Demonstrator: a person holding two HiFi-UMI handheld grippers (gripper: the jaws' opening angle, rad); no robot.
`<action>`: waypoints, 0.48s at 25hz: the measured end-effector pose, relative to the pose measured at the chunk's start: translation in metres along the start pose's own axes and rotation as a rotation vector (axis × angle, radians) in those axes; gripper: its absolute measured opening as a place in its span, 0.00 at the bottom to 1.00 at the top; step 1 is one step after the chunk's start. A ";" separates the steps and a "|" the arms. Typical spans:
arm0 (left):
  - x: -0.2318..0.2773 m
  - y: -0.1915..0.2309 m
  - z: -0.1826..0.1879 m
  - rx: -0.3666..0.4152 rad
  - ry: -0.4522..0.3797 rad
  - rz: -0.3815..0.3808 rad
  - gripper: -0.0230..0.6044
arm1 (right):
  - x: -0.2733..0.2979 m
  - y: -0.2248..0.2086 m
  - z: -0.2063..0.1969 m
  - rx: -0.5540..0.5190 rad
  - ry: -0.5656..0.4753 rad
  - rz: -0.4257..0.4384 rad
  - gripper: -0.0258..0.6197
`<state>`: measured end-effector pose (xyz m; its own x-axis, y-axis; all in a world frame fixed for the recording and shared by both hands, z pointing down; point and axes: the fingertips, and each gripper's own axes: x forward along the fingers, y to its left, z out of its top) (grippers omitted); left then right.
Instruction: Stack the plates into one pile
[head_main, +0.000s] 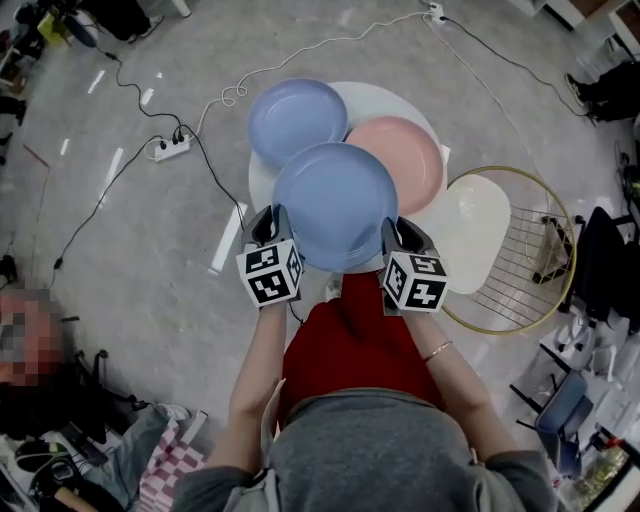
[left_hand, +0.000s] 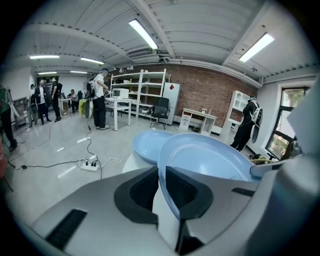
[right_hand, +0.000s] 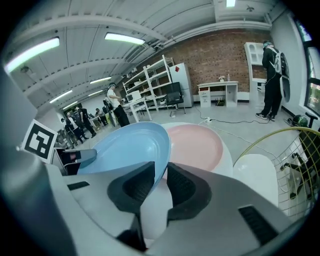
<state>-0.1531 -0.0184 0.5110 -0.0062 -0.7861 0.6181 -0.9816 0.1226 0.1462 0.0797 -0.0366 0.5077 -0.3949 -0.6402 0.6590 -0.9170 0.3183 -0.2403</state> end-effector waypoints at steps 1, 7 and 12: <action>0.006 -0.008 0.005 0.011 0.000 -0.017 0.12 | -0.002 -0.007 0.005 0.006 -0.012 -0.018 0.18; 0.042 -0.057 0.032 0.078 0.004 -0.106 0.12 | -0.006 -0.053 0.027 0.039 -0.050 -0.115 0.18; 0.073 -0.092 0.051 0.127 0.009 -0.159 0.12 | 0.003 -0.091 0.044 0.063 -0.062 -0.182 0.18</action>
<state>-0.0729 -0.1179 0.5037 0.1515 -0.7841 0.6019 -0.9863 -0.0801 0.1440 0.1593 -0.0977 0.5000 -0.2236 -0.7254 0.6510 -0.9744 0.1508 -0.1666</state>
